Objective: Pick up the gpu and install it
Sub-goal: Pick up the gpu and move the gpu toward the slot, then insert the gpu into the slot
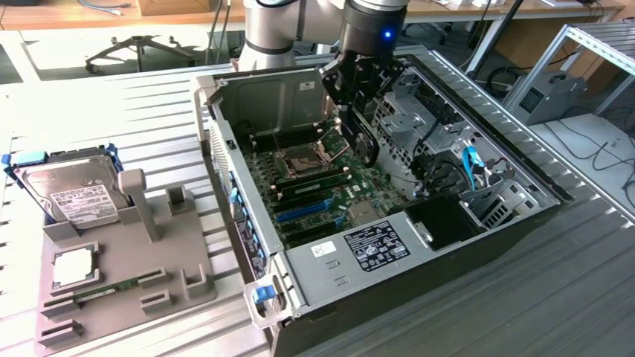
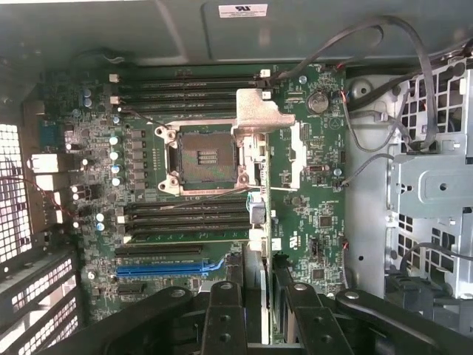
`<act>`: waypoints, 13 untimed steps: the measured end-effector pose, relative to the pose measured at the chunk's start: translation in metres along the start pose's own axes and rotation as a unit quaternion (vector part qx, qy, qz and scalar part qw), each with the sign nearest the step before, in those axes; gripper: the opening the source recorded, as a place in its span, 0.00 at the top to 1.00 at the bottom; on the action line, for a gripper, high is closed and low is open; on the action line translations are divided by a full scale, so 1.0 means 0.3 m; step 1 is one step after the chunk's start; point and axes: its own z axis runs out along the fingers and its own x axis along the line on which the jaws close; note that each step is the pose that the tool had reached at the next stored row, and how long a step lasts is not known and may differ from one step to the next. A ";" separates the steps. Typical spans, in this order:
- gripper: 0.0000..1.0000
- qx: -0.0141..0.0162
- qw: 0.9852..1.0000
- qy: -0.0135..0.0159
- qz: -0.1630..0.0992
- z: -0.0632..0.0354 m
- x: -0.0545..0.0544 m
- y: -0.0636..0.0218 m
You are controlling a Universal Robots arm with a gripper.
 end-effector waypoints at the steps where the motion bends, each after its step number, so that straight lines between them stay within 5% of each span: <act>1: 0.73 0.000 1.000 0.000 0.000 0.000 0.000 0.000; 13: 0.73 0.000 1.000 0.000 -0.001 0.000 0.000 0.000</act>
